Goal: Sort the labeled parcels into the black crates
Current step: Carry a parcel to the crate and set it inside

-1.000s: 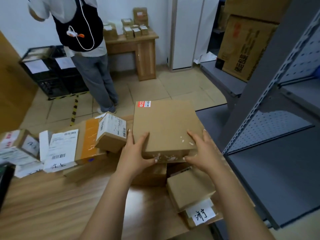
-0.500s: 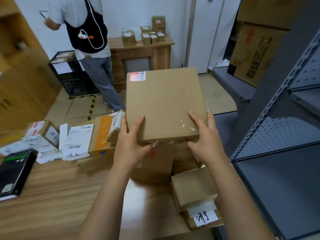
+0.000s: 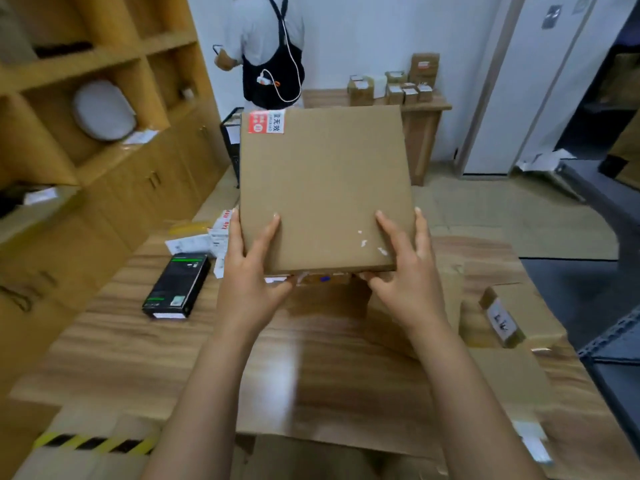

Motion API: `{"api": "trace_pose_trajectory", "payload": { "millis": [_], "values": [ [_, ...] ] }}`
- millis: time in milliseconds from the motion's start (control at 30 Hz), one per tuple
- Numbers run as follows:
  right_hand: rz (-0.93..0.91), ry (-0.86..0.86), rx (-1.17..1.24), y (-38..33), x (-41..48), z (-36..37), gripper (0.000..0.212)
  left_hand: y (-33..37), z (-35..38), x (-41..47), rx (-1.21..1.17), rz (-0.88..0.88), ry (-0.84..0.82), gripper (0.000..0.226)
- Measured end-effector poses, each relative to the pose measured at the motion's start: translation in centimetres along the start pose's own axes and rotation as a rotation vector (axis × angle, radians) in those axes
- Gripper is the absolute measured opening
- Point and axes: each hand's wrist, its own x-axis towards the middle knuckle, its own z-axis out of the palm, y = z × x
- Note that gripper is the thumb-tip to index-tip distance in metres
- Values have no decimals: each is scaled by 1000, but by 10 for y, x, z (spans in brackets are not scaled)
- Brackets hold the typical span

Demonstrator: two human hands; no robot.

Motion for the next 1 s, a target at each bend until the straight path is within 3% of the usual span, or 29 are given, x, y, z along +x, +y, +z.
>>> {"api": "trace_pose_trajectory", "payload": {
  "millis": [400,733,1000],
  "values": [
    [68,-225,-4,-81,-78,130,94,-132,-90,-76,86,-187,-125,92],
    [316,-412,-42,-63,-153,183,92,-192,-72,-142,48,-385,-433,95],
    [417,-438,-63,-49,-178,194,91,-207,-46,-161,21,-442,-552,96]
  ]
}}
